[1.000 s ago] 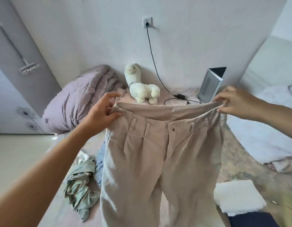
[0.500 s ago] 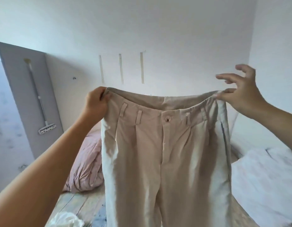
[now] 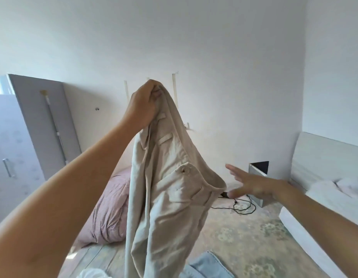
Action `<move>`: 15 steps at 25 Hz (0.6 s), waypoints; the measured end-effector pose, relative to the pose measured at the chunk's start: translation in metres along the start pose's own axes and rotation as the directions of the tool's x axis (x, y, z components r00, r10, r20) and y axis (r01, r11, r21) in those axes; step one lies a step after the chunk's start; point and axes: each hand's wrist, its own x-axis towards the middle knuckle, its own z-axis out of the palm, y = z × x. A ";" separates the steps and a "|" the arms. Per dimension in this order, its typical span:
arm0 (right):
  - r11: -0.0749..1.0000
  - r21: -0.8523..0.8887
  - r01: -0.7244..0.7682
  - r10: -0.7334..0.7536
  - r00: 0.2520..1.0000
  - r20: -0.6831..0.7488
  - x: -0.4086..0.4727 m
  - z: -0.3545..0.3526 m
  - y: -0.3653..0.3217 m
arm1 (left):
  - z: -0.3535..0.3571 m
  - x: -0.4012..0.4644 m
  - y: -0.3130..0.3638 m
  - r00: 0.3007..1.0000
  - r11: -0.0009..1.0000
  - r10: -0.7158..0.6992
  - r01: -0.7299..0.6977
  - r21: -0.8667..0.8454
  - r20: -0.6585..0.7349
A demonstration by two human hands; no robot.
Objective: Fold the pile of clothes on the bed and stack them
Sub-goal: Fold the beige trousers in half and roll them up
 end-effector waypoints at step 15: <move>0.822 0.318 0.473 -0.297 0.832 -0.469 0.007 -0.026 -0.088 | -0.108 -0.020 -0.014 0.953 0.960 -0.245 0.212 0.184 0.178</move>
